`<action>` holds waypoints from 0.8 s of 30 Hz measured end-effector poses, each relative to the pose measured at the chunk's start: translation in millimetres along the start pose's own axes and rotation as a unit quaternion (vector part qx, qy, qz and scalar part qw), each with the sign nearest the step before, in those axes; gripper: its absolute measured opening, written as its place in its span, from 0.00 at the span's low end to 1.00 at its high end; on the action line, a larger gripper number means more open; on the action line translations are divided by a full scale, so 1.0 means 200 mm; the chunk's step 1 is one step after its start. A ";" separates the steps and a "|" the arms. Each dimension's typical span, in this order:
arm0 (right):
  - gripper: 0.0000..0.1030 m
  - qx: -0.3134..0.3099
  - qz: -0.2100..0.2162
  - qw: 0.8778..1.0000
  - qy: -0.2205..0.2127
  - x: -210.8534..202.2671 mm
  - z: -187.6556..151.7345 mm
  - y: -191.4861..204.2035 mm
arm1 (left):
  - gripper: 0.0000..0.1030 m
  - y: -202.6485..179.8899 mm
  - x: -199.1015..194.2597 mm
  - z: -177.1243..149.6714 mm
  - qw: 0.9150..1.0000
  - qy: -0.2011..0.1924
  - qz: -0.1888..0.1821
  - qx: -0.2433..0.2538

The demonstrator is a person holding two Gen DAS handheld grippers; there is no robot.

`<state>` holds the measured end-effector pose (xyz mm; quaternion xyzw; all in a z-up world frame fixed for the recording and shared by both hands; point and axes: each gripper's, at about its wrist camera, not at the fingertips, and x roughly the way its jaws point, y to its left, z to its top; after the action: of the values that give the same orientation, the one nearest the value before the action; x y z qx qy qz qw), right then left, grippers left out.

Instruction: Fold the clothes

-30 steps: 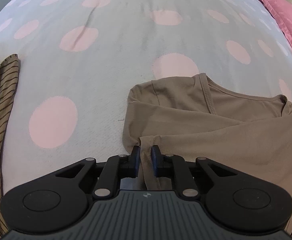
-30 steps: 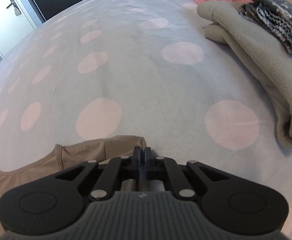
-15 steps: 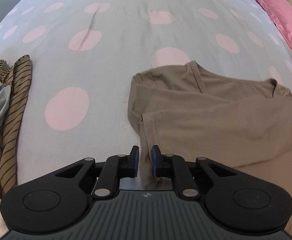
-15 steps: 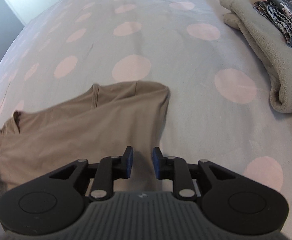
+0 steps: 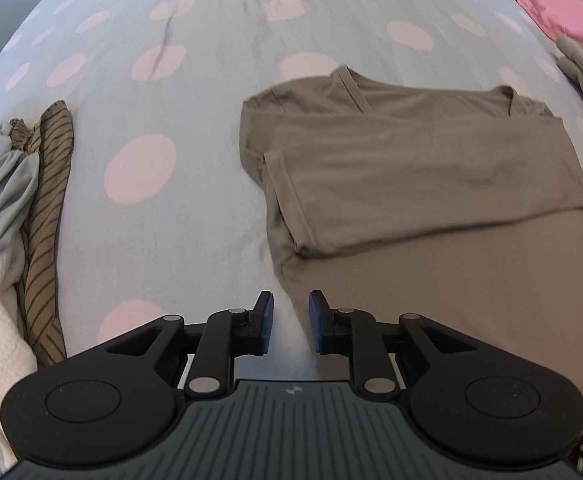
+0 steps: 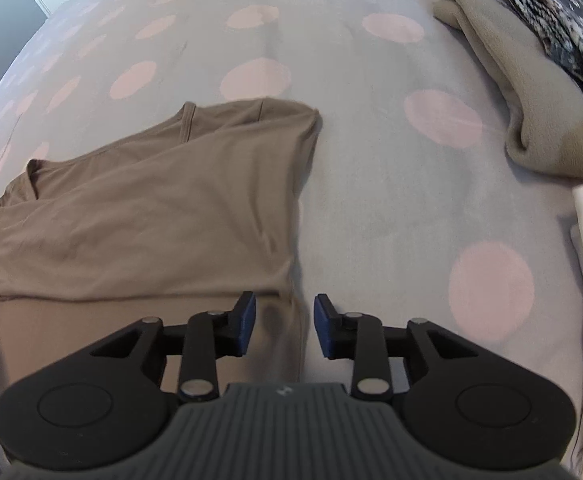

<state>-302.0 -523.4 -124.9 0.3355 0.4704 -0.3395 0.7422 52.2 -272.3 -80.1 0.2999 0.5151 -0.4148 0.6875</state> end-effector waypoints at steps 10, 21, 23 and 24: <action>0.41 0.000 0.016 0.999 0.036 -0.07 -0.24 -0.04 | 0.20 -0.05 -0.04 -0.33 0.999 0.027 0.005 0.018; 0.42 -0.012 0.017 0.997 0.073 -0.10 -0.56 -0.04 | 0.26 -0.18 0.00 -0.62 0.996 0.055 -0.026 0.057; 0.42 -0.017 0.013 0.996 0.081 -0.10 -0.62 -0.04 | 0.26 -0.20 0.02 -0.66 0.995 0.063 -0.016 0.070; 0.42 -0.019 0.013 0.996 0.087 -0.10 -0.65 -0.04 | 0.26 -0.20 0.03 -0.68 0.995 0.064 -0.013 0.076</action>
<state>-375.2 -418.3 -151.0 0.3558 0.5349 -0.2907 0.7091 -45.2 -179.6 -123.4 0.3710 0.5288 -0.4413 0.6229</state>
